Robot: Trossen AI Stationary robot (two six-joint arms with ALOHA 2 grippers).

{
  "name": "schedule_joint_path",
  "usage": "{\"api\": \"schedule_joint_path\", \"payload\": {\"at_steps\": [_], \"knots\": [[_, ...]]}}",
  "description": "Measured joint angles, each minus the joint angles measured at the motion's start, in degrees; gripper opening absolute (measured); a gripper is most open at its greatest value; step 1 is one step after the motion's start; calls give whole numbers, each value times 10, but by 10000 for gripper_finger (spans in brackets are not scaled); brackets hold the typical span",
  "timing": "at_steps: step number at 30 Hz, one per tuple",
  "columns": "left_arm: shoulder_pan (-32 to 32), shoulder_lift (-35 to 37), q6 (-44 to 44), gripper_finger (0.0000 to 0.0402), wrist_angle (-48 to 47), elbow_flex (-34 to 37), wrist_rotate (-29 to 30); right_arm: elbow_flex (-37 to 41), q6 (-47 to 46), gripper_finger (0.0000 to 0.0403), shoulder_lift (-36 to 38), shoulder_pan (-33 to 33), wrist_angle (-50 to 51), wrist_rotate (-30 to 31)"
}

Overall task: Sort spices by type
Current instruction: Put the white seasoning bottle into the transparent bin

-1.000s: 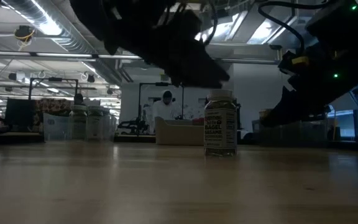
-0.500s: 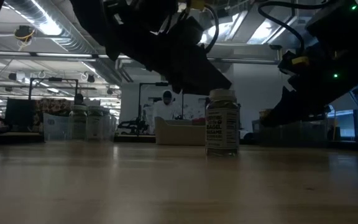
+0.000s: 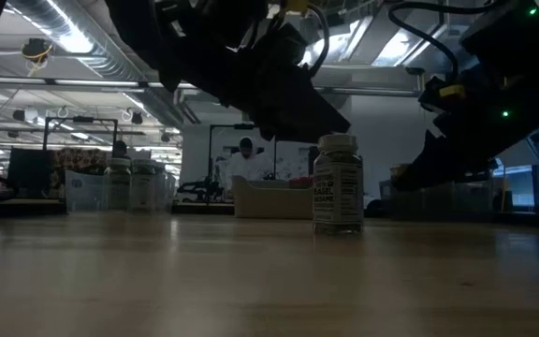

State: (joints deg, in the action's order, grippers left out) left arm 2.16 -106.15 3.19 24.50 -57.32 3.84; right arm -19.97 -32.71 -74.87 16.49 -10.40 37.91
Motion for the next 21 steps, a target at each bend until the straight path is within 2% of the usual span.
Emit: {"api": "schedule_joint_path", "payload": {"at_steps": [7, 12, 21], "knots": [[2, -4, -4, 286, 5, 0, 0, 0, 0, 303, 0, 0, 0, 0], [3, -32, -3, 284, 21, 1, 0, 0, 0, 303, 0, 0, 0, 0], [1, -41, -1, 281, 50, 0, 2, 0, 0, 303, 0, 0, 0, 0]]}}
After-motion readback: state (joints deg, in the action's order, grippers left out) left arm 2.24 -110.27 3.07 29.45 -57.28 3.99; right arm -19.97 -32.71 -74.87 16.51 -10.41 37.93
